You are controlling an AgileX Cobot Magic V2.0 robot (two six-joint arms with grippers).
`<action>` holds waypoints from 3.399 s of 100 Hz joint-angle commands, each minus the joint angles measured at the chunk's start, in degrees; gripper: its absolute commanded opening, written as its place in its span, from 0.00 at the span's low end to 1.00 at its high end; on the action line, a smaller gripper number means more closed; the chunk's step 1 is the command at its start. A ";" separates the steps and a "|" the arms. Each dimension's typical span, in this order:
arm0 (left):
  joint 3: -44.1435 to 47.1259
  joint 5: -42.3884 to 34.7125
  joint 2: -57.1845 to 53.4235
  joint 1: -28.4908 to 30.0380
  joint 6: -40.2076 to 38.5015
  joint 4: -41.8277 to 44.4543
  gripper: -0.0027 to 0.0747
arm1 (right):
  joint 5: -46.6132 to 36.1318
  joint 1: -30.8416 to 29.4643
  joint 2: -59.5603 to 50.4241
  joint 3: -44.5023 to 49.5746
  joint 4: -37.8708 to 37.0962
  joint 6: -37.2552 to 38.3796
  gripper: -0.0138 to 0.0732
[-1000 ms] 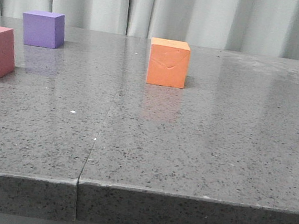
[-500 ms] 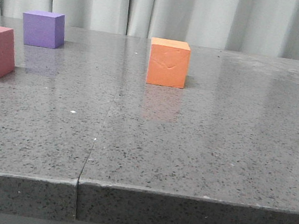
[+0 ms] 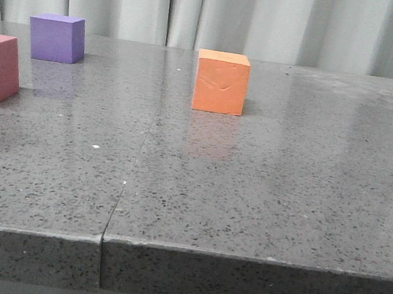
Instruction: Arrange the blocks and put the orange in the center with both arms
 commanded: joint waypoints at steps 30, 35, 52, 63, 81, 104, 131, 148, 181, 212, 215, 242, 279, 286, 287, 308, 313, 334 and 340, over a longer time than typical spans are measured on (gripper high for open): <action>-4.49 -0.11 6.10 0.14 -0.10 -1.37 0.86 | -4.07 -0.23 0.54 -1.23 -0.50 -0.60 0.08; -5.35 0.77 7.22 0.14 -0.10 -1.78 0.86 | -4.07 -0.23 0.54 -1.23 -0.50 -0.60 0.08; -8.72 2.00 10.77 0.14 0.48 -5.19 0.86 | -4.07 -0.23 0.54 -1.23 -0.50 -0.60 0.08; -11.32 2.51 13.34 0.14 5.27 -8.03 0.86 | -4.07 -0.23 0.54 -1.23 -0.50 -0.60 0.08; -16.50 4.61 17.17 0.14 19.34 -16.77 0.86 | -4.08 -0.23 0.54 -1.23 -0.45 -0.60 0.08; -24.22 11.63 23.08 0.14 31.44 -26.60 0.86 | -4.08 -0.23 0.54 -1.23 -0.45 -0.60 0.08; -32.63 19.17 30.24 0.14 52.62 -38.71 0.86 | -4.08 -0.23 0.54 -1.23 -0.45 -0.60 0.08; -36.50 21.22 33.42 -2.27 62.06 -41.03 0.86 | -4.08 -0.23 0.54 -1.23 -0.45 -0.60 0.08; -40.51 16.45 38.72 -14.77 74.61 -38.71 0.86 | -4.08 -0.23 0.54 -1.23 -0.45 -0.60 0.08; -45.77 15.33 46.67 -23.10 74.61 -35.39 0.86 | -4.08 -0.23 0.54 -1.23 -0.45 -0.60 0.08; -46.58 15.23 47.64 -23.64 74.61 -35.08 0.86 | -4.08 -0.23 0.54 -1.23 -0.45 -0.60 0.08; -52.36 15.02 54.57 -25.88 74.38 -33.70 0.86 | -4.08 -0.23 0.54 -1.23 -0.45 -0.60 0.08; -53.32 9.67 58.68 -26.12 73.97 -35.60 0.86 | -4.08 -0.23 0.54 -1.23 -0.45 -0.60 0.08; -53.32 9.67 59.36 -26.12 73.97 -36.41 0.86 | -4.08 -0.23 0.54 -1.23 -0.45 -0.60 0.08; -53.32 9.67 59.37 -26.12 73.97 -36.54 0.86 | -4.08 -0.23 0.54 -1.23 -0.45 -0.60 0.08; -53.40 10.09 61.50 -26.12 73.97 -38.94 0.86 | -4.08 -0.23 0.54 -1.23 -0.45 -0.60 0.08; -53.40 10.31 61.83 -26.12 73.97 -38.84 0.86 | -4.08 -0.23 0.54 -1.23 -0.45 -0.60 0.08; -53.40 11.24 62.87 -26.12 73.97 -38.43 0.86 | -4.08 -0.23 0.54 -1.23 -0.45 -0.60 0.08; -53.40 11.68 62.98 -26.12 73.97 -38.28 0.86 | -4.08 -0.23 0.54 -1.23 -0.45 -0.60 0.08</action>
